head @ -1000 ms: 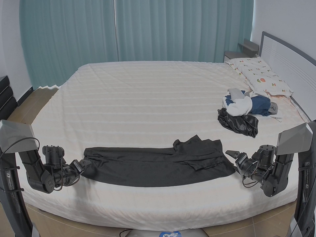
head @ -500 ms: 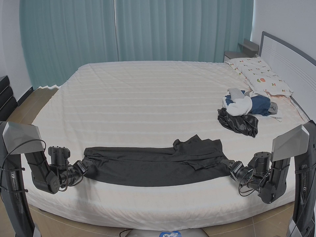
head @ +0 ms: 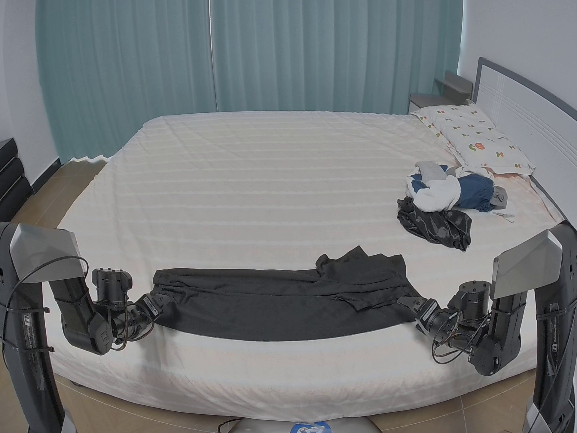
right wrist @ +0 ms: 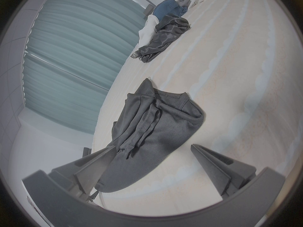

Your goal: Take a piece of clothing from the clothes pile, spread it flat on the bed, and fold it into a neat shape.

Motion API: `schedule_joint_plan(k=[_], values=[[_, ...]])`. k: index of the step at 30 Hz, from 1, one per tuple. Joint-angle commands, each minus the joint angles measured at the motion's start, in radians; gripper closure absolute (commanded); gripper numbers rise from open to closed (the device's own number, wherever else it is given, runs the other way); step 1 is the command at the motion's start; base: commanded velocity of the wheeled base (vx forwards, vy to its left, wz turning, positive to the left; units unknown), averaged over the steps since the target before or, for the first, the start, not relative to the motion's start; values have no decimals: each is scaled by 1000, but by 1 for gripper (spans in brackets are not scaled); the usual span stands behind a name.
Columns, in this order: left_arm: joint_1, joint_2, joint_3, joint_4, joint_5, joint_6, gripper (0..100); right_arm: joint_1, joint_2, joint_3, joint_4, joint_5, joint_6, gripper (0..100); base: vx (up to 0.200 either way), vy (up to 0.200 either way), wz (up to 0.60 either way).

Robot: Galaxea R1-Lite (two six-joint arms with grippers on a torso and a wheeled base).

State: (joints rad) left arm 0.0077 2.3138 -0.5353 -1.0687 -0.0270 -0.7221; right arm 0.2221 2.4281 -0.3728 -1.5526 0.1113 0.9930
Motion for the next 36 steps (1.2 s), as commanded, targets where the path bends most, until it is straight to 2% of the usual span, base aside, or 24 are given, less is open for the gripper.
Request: schedule_joint_plan(k=[1,4,9,14,20,27,36], values=[[0,2,1,0,-1,-2,100,6,2,15,-11,-1,-8,0,0,0,0],[0,1,9,-2,6,-2,100,16,5,17,-11,-2,-22,0,0,0,0],[0,-4,14,0,62,-2,100,22,6,17,-11,-2,-25,0,0,0,0],[0,-22,32,0,67,-2,100,28,16,14,-11,-5,-28,0,0,0,0],[0,-27,35,1,84,0,100,49,46,0,-11,-74,-68,0,0,0,0],[2,-37,44,6,91,4,100,51,39,-5,-11,-73,-66,0,0,0,0],[2,-34,43,3,91,6,100,69,71,-92,-8,-79,-65,0,0,0,0]])
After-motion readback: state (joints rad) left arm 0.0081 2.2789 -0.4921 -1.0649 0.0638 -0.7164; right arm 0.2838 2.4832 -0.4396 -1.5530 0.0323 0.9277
